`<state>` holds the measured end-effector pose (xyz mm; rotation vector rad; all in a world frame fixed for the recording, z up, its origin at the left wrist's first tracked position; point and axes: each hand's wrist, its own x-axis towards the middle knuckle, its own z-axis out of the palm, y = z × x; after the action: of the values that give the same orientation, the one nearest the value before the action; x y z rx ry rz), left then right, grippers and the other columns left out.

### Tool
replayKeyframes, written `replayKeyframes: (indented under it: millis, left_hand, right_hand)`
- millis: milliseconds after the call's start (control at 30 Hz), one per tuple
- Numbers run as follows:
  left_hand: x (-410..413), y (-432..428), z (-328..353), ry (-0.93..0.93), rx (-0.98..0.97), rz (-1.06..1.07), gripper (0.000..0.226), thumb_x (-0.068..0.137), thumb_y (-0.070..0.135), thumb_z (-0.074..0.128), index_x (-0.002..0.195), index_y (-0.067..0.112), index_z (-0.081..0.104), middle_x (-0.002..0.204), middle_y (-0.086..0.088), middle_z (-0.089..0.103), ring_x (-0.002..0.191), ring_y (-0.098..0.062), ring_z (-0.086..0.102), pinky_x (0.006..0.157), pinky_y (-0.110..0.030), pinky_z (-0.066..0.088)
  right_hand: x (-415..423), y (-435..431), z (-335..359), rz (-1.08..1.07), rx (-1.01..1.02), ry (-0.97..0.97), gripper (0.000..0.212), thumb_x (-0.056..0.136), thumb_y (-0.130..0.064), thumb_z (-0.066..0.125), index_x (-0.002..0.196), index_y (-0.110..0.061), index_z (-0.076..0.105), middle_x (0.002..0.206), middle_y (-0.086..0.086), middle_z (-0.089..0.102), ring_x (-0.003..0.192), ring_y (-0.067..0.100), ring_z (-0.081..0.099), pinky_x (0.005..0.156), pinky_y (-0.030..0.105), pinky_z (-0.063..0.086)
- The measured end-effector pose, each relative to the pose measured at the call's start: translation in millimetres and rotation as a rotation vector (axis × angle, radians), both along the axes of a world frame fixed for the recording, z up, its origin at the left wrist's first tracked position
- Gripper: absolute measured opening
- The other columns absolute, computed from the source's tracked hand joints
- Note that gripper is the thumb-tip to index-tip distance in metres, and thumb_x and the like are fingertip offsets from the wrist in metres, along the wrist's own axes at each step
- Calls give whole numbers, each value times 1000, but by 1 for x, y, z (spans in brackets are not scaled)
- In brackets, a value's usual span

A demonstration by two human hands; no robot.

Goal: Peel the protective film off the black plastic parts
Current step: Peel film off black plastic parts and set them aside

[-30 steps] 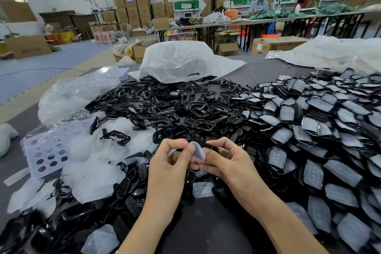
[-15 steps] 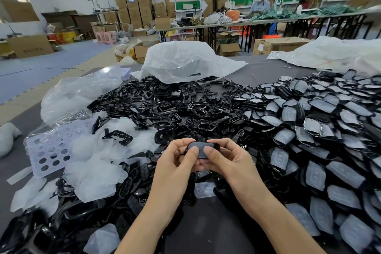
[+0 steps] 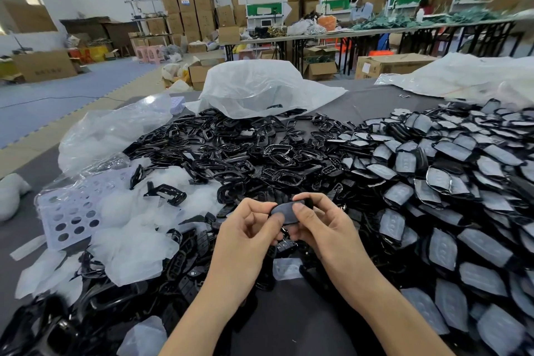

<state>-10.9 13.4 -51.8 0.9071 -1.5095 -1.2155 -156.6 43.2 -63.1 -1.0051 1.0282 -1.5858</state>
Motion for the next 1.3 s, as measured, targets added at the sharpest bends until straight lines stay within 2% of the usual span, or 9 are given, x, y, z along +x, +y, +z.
replayKeyframes:
  millis: [133, 367, 567, 667, 833, 1000, 1200, 1300]
  left_hand:
    - [-1, 3, 1, 62, 9, -10, 9, 94, 9, 65, 98, 15, 69, 72, -3, 72, 68, -12, 67, 70, -19, 55]
    - [-4, 4, 0, 53, 10, -6, 13, 95, 4, 62, 100, 14, 69, 69, 0, 72, 66, -7, 69, 67, -14, 52]
    - [-3, 1, -3, 29, 2, 23, 17, 95, 7, 62, 97, 22, 71, 69, -1, 71, 66, -10, 68, 69, -18, 53]
    - [-2, 1, -4, 18, -7, 31, 22, 95, 9, 63, 93, 29, 72, 69, -1, 71, 67, -12, 68, 70, -17, 53]
    - [-3, 2, -4, 18, -15, 13, 21, 94, 9, 64, 94, 28, 72, 69, -3, 71, 67, -12, 69, 70, -17, 53]
    - [-1, 3, -5, -19, -39, -8, 25, 94, 10, 65, 95, 34, 73, 70, -3, 72, 70, -14, 70, 73, -23, 57]
    - [-2, 4, -3, -31, -58, -63, 31, 94, 7, 65, 99, 35, 77, 75, -3, 74, 70, -10, 70, 69, -15, 53]
    - [-1, 5, -4, -113, -126, -50, 34, 97, 6, 61, 104, 36, 76, 84, 4, 75, 74, -4, 69, 71, -12, 52]
  right_hand:
    - [2, -1, -1, 8, 2, -67, 22, 98, -14, 59, 93, -26, 77, 86, 6, 72, 68, 13, 65, 65, 21, 55]
    - [4, -1, -3, 7, 19, -153, 26, 102, -13, 53, 93, -21, 77, 90, 12, 72, 67, 15, 64, 65, 23, 55]
    - [4, -5, -5, 9, 43, -176, 25, 104, -13, 50, 98, -14, 73, 86, 14, 73, 66, 17, 64, 63, 25, 56]
    - [2, -5, -4, 5, 57, -161, 20, 103, -12, 51, 103, -10, 70, 87, 14, 73, 68, 18, 66, 64, 25, 57]
    - [3, -4, -1, 1, 82, -187, 9, 100, -7, 56, 101, -8, 65, 85, 12, 71, 64, 18, 64, 62, 26, 57]
    - [4, -4, 0, 50, 110, -251, 4, 98, -5, 58, 98, -8, 60, 79, 10, 69, 59, 16, 61, 67, 33, 57]
    - [1, -2, 0, 82, 121, -216, 5, 93, -1, 64, 96, -4, 62, 74, 13, 66, 58, 20, 61, 58, 26, 56]
    - [-1, -2, -2, 79, 139, -194, 8, 92, 0, 65, 94, -5, 59, 72, 11, 67, 57, 20, 64, 57, 25, 56]
